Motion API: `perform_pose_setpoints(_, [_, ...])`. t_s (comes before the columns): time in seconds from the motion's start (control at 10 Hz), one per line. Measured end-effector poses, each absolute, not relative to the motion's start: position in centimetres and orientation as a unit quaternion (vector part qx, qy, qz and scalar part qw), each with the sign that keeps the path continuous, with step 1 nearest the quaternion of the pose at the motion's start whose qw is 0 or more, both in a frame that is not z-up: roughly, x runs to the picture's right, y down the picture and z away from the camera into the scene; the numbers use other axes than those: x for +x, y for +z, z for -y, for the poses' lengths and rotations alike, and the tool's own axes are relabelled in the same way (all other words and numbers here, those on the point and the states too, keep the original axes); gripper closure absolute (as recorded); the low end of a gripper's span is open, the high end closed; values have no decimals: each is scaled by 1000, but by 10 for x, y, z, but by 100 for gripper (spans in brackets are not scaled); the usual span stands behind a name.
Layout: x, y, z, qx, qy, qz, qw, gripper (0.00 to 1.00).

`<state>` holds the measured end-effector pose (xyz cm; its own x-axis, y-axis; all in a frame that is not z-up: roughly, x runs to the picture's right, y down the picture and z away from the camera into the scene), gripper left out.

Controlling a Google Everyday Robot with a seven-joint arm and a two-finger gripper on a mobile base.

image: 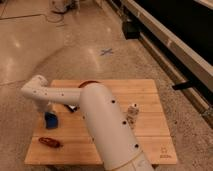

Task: Wipe the white sponge on the table

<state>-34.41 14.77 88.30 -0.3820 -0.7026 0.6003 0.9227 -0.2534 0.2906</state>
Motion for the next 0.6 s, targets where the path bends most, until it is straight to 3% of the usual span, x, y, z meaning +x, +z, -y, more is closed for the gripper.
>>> perform_pose_setpoints(0.6, [-282,909,-122,-216,-765,273,541,100])
